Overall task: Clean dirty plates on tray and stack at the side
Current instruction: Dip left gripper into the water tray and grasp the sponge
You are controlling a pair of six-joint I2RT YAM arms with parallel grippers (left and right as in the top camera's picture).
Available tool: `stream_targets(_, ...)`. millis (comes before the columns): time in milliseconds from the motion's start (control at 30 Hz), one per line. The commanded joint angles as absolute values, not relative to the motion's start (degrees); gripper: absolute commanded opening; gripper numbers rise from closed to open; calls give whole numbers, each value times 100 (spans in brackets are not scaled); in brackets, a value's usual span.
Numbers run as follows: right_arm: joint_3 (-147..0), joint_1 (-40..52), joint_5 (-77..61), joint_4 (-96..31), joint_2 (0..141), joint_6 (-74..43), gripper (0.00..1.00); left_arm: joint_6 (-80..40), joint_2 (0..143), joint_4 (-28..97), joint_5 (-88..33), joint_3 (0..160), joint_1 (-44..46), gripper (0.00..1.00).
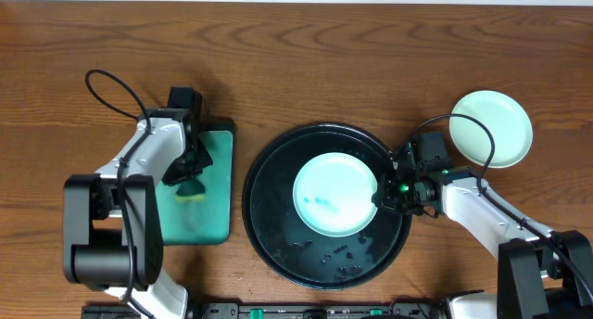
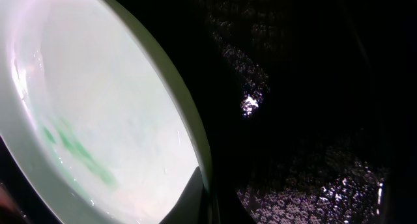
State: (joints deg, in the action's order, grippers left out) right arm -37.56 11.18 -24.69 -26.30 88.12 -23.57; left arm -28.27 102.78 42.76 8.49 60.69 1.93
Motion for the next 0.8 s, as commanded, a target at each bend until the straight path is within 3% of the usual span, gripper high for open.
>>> stream_targets(0,-3857,1151,-2602,-2641,8840,-2287,1,-2672,9389,4357,969,5957,292,7)
stream_targets(367,-3857,1151,-2602,-2639,8840,-2283,1,-1555,5607,4163,1264,5957,1269,7)
stream_targets(767,-3857,1151,-2602,-2639,8840,-2285,1,-856,4198,3806,1747,5957,1433,7)
